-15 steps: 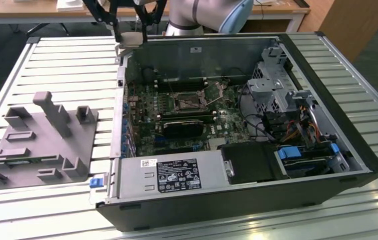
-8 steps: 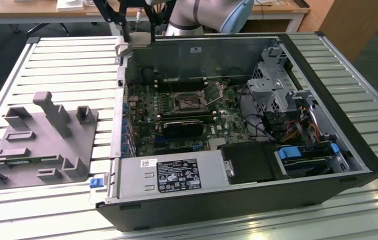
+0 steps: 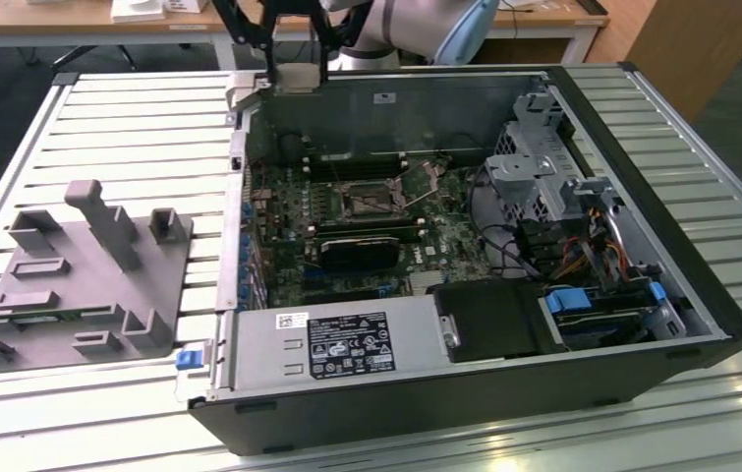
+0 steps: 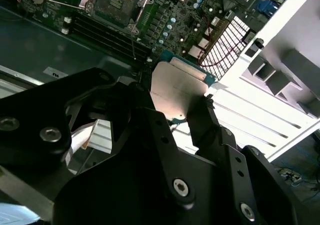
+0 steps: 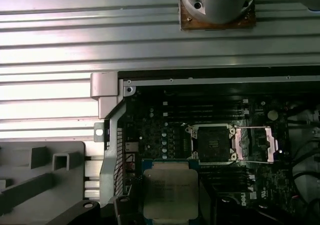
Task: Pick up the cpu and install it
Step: 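Pick up the cpu and move it towards the insertion slot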
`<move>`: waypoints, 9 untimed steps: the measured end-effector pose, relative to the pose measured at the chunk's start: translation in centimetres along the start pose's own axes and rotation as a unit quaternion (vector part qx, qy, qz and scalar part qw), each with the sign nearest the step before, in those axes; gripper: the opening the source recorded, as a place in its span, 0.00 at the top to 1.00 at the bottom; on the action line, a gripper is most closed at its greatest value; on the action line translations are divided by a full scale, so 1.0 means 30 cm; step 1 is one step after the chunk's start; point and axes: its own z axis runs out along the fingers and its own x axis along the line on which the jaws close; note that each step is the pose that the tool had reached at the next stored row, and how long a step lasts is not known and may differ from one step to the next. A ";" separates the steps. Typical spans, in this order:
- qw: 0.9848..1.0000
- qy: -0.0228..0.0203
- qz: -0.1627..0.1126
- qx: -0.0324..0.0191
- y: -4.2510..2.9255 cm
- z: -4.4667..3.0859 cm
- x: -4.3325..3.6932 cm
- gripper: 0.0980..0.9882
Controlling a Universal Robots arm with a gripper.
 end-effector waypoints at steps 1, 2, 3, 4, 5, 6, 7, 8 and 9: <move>1.000 0.000 0.000 0.000 0.000 0.000 -0.006 0.51; 1.000 0.000 0.000 0.000 0.001 0.000 -0.013 0.51; 1.000 0.000 0.000 0.000 0.001 0.000 -0.020 0.51; 1.000 0.000 0.000 0.000 0.001 0.001 -0.028 0.51; 1.000 0.000 0.000 0.000 0.002 0.001 -0.036 0.51; 1.000 0.000 0.000 0.000 0.002 0.001 -0.045 0.51; 1.000 0.000 0.000 0.000 0.003 0.002 -0.055 0.51; 1.000 0.000 0.000 0.000 0.003 0.002 -0.065 0.51; 1.000 0.000 0.000 0.000 0.004 0.002 -0.075 0.51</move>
